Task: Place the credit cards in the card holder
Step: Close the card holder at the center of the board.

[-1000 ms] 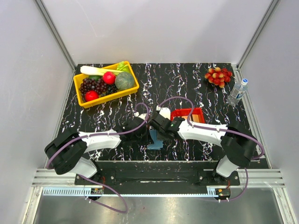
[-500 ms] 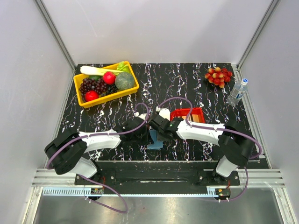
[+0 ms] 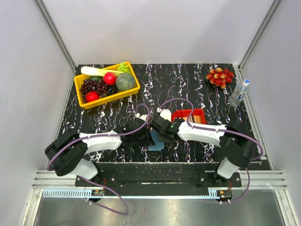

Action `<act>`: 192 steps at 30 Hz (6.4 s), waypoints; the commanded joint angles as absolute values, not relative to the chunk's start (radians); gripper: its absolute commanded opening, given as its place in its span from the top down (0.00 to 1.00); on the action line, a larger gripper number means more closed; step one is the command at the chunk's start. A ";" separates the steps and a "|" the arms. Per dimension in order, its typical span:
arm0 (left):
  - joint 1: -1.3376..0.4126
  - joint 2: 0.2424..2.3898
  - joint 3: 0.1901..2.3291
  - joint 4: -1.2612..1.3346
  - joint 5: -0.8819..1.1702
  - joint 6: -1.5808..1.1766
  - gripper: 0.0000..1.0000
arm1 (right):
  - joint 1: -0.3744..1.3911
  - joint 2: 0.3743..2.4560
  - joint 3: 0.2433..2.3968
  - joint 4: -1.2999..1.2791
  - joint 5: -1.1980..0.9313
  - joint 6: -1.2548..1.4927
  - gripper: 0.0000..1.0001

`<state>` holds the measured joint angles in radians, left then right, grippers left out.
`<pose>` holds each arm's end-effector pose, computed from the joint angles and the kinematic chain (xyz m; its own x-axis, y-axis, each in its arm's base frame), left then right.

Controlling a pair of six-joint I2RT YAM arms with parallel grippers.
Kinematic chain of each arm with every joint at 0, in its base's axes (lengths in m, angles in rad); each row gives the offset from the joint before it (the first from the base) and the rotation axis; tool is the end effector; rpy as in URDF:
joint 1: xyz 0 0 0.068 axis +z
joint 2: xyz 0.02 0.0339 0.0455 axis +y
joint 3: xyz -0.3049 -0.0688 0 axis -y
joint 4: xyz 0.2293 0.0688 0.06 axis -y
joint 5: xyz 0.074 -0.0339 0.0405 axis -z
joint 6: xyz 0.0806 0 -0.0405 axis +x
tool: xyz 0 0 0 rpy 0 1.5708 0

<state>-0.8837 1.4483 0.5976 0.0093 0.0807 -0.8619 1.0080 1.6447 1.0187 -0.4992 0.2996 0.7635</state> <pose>0.1738 -0.2221 0.1682 -0.9187 -0.0732 -0.3882 0.1648 0.8221 -0.5450 0.1954 0.2652 0.1956 -0.8596 -0.1245 -0.4955 -0.2018 0.9737 0.1056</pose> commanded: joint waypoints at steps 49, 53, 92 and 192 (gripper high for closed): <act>-0.894 1.462 0.580 -0.005 0.074 -0.857 1.00 | 1.020 1.620 1.020 -0.476 0.334 0.778 0.99; -0.894 1.462 0.575 -0.005 0.074 -0.859 1.00 | 1.019 1.618 1.019 -0.476 0.331 0.779 1.00; -0.891 1.479 0.557 0.035 0.092 -0.854 1.00 | 0.940 1.631 0.946 -0.281 0.143 0.776 1.00; -0.788 1.359 0.446 0.186 -0.008 -0.729 0.47 | 1.124 1.787 1.253 -0.793 0.606 1.092 0.57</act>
